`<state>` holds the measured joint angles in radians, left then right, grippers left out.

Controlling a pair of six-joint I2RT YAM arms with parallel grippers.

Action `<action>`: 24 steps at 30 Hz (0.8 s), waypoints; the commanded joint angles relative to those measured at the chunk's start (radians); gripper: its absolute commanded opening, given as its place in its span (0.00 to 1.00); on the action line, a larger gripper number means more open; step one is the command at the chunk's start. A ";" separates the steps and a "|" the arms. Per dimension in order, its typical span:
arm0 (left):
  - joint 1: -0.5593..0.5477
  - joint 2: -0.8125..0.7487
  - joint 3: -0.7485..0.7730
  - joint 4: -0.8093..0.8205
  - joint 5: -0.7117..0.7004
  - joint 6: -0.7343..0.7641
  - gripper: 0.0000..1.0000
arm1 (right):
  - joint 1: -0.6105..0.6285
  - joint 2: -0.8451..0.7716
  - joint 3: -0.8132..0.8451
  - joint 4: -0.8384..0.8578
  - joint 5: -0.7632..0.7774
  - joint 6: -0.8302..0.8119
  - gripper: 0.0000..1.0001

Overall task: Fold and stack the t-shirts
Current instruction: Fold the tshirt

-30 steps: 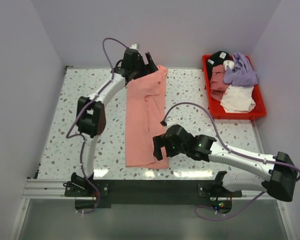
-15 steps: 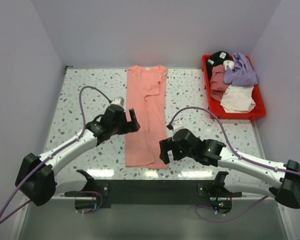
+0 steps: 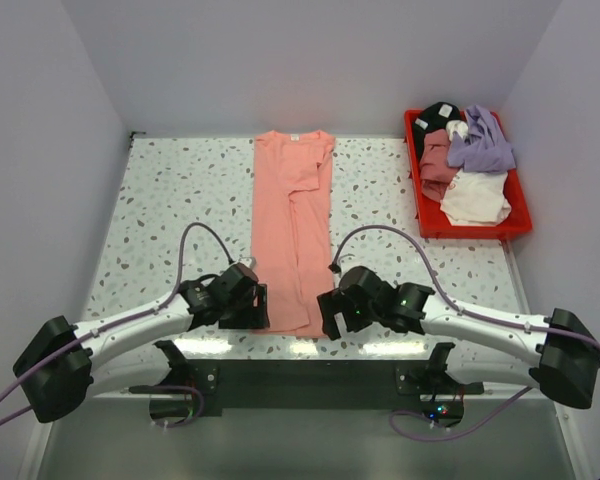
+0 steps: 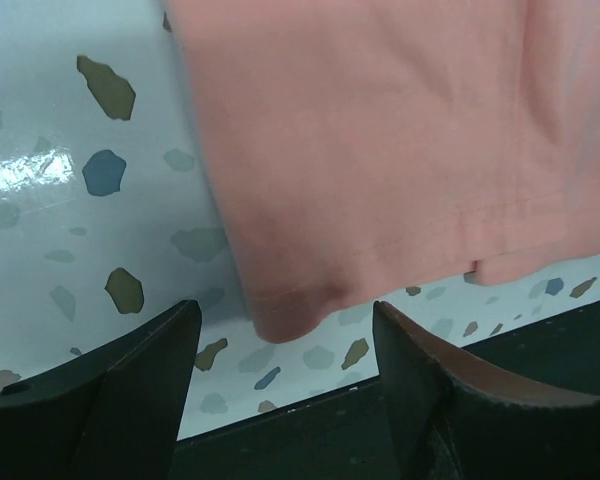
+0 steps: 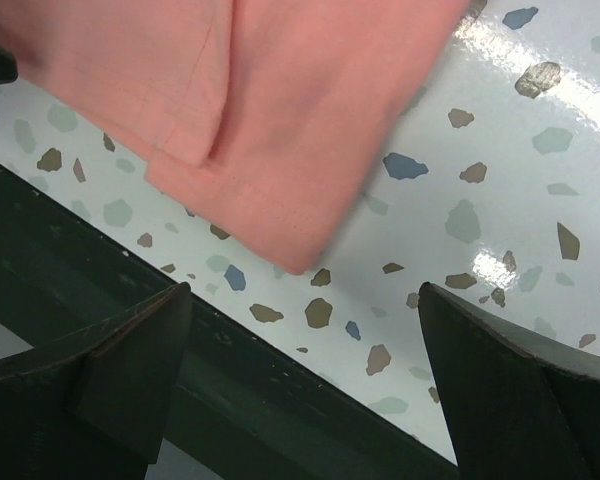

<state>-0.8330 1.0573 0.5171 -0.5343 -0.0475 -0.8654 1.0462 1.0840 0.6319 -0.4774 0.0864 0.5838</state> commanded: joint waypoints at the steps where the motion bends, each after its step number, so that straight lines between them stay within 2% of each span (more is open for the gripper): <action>1: -0.014 0.026 -0.017 0.033 0.043 -0.014 0.74 | 0.000 0.016 -0.008 0.060 -0.002 0.037 0.99; 9: -0.031 0.067 -0.017 0.023 0.026 0.005 0.50 | 0.000 0.013 -0.064 0.111 -0.027 0.080 0.99; 13: -0.032 0.110 -0.009 0.008 -0.009 0.003 0.35 | 0.000 0.024 -0.083 0.143 -0.042 0.100 0.99; 15: -0.032 0.119 -0.008 0.008 -0.032 0.012 0.25 | 0.000 0.030 -0.086 0.151 -0.043 0.102 0.99; 16: -0.032 0.128 -0.006 -0.004 -0.046 0.009 0.17 | 0.000 0.040 -0.084 0.157 -0.043 0.106 0.98; 18: -0.032 0.141 0.001 -0.019 -0.055 0.009 0.12 | 0.000 0.057 -0.075 0.152 -0.043 0.106 0.97; 19: -0.031 0.142 0.003 -0.027 -0.057 0.009 0.07 | 0.000 0.065 -0.071 0.148 -0.040 0.103 0.95; 22: -0.031 0.132 0.000 -0.029 -0.054 0.006 0.05 | 0.000 0.103 -0.055 0.146 -0.039 0.099 0.91; 24: -0.032 0.127 0.000 -0.026 -0.046 0.008 0.05 | 0.000 0.137 -0.046 0.151 -0.054 0.100 0.85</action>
<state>-0.8600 1.1782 0.5186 -0.5369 -0.0536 -0.8711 1.0462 1.1927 0.5533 -0.3641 0.0494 0.6716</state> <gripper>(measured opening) 0.072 0.864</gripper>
